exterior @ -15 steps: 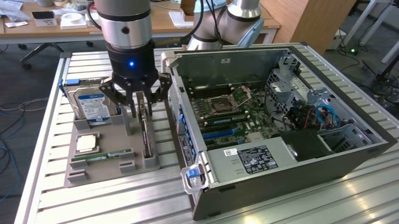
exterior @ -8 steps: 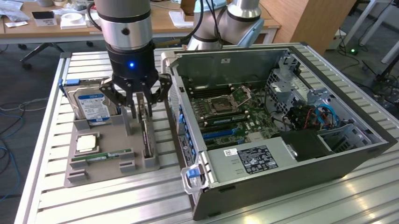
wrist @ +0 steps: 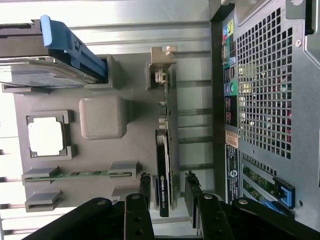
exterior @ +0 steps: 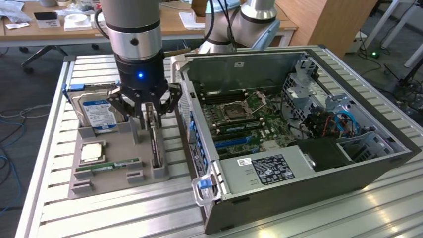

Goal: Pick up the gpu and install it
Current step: 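Pick up the gpu and move the gpu toward the slot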

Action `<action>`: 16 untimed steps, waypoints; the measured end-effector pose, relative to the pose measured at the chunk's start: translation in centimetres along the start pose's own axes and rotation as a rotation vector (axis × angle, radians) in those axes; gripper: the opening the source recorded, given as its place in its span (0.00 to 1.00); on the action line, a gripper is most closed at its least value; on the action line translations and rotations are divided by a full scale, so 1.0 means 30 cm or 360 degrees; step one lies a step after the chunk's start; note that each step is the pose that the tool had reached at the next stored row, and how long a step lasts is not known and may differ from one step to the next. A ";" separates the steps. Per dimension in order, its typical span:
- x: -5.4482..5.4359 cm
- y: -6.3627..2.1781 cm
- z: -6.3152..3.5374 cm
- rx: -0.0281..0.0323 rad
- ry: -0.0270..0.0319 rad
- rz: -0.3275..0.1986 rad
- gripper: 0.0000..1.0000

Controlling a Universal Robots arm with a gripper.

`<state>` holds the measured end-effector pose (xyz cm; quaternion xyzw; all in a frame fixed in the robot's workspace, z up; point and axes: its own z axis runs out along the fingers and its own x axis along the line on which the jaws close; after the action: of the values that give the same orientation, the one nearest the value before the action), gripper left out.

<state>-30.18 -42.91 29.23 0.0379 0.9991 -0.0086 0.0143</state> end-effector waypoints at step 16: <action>0.001 0.001 0.037 0.00001 -0.00001 0.0000 0.42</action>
<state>-30.18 -42.89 28.13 0.0378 0.9991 -0.0087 0.0143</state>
